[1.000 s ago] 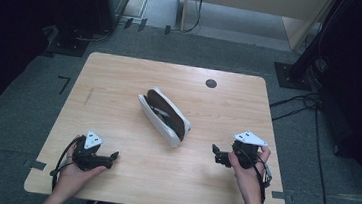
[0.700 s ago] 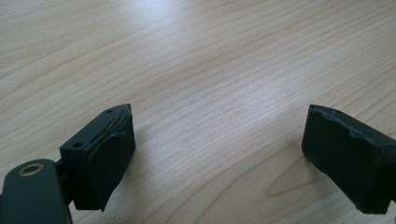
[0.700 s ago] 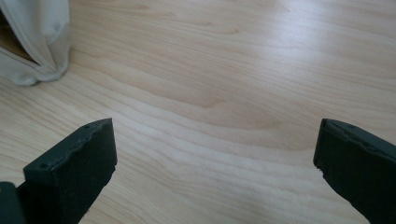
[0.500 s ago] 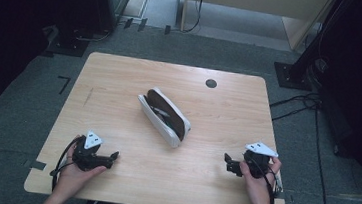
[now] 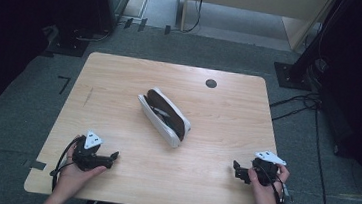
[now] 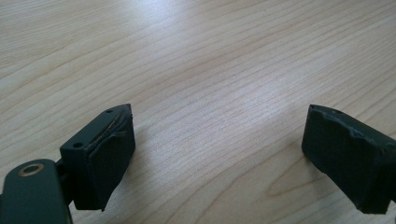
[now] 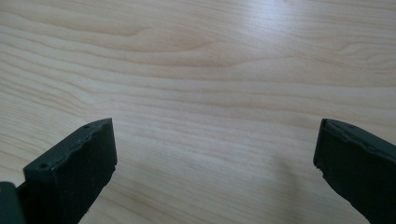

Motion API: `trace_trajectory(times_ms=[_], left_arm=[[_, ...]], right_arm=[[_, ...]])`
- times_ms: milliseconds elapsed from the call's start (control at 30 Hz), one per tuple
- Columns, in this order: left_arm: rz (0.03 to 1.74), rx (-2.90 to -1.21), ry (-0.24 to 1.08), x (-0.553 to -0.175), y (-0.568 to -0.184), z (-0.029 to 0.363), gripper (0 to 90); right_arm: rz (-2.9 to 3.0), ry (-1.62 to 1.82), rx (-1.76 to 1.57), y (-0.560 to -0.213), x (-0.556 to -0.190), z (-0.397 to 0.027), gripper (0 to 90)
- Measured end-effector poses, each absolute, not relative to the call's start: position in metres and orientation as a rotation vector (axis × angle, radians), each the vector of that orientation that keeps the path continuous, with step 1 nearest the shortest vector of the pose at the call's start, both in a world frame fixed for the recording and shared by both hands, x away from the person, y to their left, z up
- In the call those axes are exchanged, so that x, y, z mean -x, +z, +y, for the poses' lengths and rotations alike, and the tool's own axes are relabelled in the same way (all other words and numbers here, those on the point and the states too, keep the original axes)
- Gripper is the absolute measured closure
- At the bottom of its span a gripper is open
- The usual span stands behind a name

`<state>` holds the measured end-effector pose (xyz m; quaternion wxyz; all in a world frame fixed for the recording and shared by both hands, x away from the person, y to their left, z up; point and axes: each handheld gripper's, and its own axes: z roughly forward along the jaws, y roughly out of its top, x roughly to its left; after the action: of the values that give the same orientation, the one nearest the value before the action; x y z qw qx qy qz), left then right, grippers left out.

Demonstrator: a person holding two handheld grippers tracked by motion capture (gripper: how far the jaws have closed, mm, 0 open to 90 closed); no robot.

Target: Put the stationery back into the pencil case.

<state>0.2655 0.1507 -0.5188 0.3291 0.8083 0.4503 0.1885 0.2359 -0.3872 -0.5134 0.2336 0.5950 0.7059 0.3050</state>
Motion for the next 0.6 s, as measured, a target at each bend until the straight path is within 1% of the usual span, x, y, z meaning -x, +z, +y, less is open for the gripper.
trace_trajectory(times_ms=[233,600], left_arm=[[1.178,-2.116,0.494,-0.266,-0.519,0.151,9.9],[1.178,-2.115,0.494,-0.265,-0.519,0.151,9.9]], right_arm=[[1.912,0.813,-1.665,-0.526,-0.228,-0.393,0.0],[1.905,0.818,-1.660,-0.527,-0.225,-0.393,0.0]])
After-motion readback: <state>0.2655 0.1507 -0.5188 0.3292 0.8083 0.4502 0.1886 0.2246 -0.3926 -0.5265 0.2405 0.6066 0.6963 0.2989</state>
